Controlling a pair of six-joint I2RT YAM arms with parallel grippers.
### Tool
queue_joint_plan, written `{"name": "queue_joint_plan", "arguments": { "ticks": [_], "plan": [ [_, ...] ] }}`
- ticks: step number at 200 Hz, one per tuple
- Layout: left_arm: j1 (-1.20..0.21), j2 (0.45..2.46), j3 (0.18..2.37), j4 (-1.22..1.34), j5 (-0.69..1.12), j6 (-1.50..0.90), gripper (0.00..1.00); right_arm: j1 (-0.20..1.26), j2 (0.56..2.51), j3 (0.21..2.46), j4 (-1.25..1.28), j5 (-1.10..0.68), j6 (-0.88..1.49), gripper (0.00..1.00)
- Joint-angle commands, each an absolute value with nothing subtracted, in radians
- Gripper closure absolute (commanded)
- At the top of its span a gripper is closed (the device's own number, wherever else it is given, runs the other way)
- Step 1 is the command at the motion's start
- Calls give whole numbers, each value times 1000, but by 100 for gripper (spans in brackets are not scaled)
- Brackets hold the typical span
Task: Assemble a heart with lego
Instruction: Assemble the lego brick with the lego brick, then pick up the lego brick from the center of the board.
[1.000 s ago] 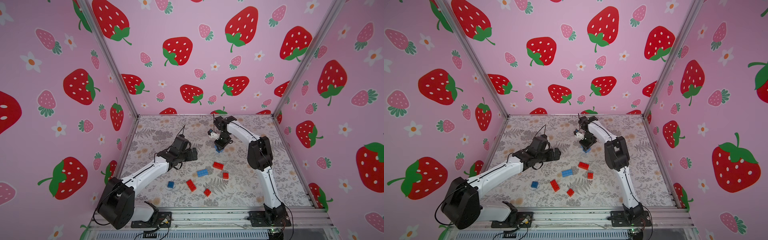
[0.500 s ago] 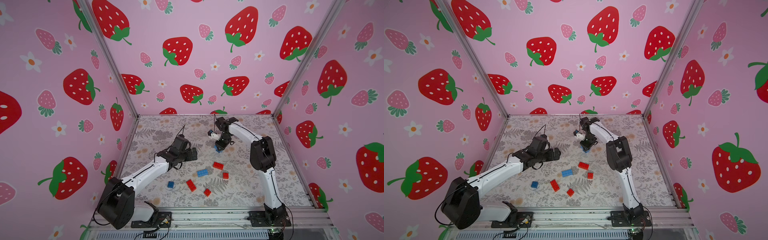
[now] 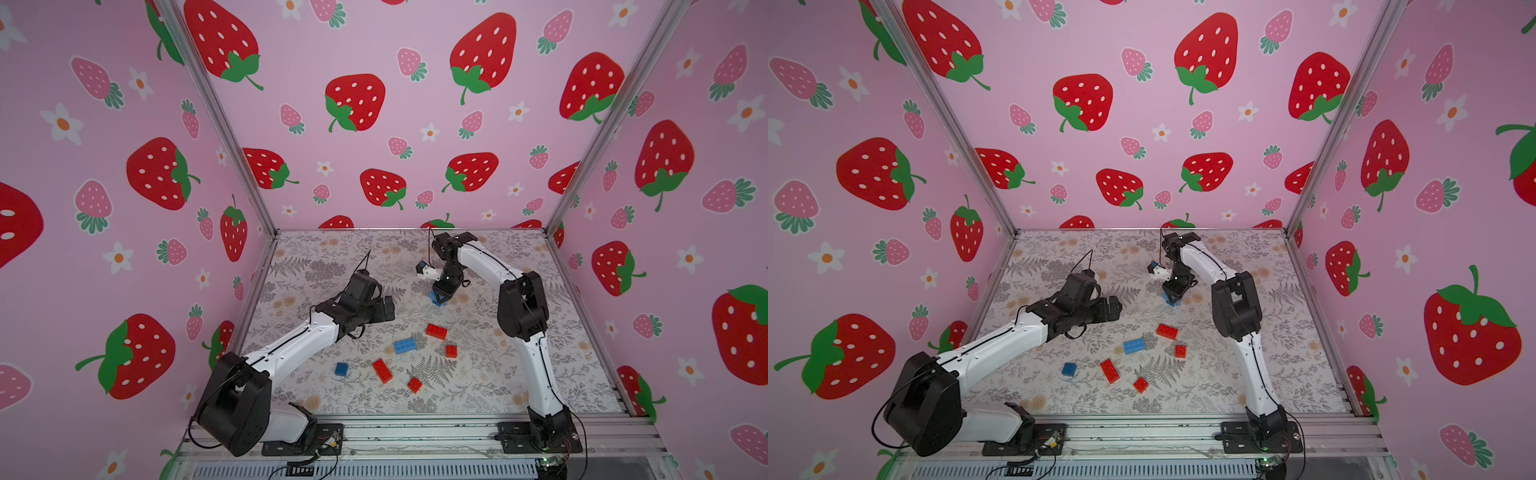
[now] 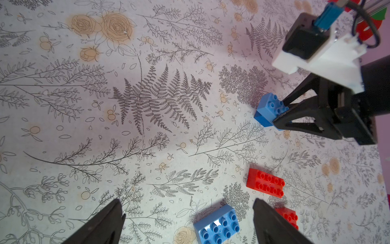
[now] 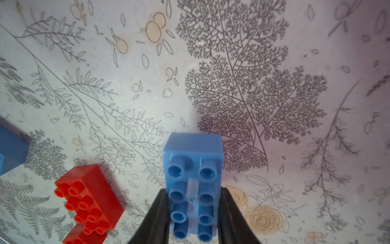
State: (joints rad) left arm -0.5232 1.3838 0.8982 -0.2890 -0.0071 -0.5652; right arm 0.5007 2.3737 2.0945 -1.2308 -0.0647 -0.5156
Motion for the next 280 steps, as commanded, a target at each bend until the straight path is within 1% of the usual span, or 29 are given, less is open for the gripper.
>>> {"name": "queue_joint_plan", "arguments": {
  "ticks": [1, 28, 45, 54, 62, 91, 104, 110, 113, 118, 125, 148, 161, 193, 220, 242, 280],
  "plan": [
    [-518, 1389, 898, -292, -9, -559, 0, 513, 2500, 2002, -1290, 4, -493, 94],
    [-517, 1387, 889, -281, -12, -563, 0, 535, 2505, 1929, -1262, 53, -441, 94],
    [-515, 1384, 890, -277, -4, -567, 0, 536, 2467, 1906, -1227, 27, -405, 93],
    [-515, 1381, 891, -273, 3, -569, 0, 536, 2436, 1907, -1204, 15, -389, 90],
    [-515, 1379, 893, -273, 10, -569, 0, 537, 2405, 1918, -1193, 6, -378, 85],
    [-515, 1360, 892, -276, 14, -574, 0, 537, 2321, 1968, -1172, -13, -358, 63],
    [-515, 1351, 888, -276, 17, -577, 0, 536, 2287, 1978, -1161, -12, -351, 55],
    [-515, 1346, 885, -276, 21, -580, 0, 535, 2270, 1976, -1152, -13, -341, 50],
    [-516, 1344, 885, -276, 21, -580, 0, 535, 2260, 1974, -1148, -14, -337, 43],
    [-515, 1339, 882, -276, 25, -582, 0, 535, 2243, 1969, -1143, -19, -330, 35],
    [-515, 1334, 878, -276, 28, -584, 0, 536, 2217, 1958, -1132, -33, -318, 29],
    [-515, 1311, 864, -276, 34, -589, 0, 533, 2107, 1852, -1049, -54, -254, 23],
    [-515, 1295, 857, -278, 37, -587, 0, 532, 2023, 1755, -980, -53, -199, 18],
    [-512, 1257, 838, -278, 43, -586, 0, 551, 1850, 1487, -853, -154, -89, 19],
    [-511, 1240, 825, -273, 44, -591, 0, 586, 1753, 1316, -789, -161, -40, 19],
    [-511, 1243, 817, -263, 43, -602, 0, 621, 1745, 1256, -730, -164, -21, 20],
    [-511, 1247, 814, -261, 43, -615, 0, 678, 1835, 1267, -700, -94, -19, 23]
  ]
}}
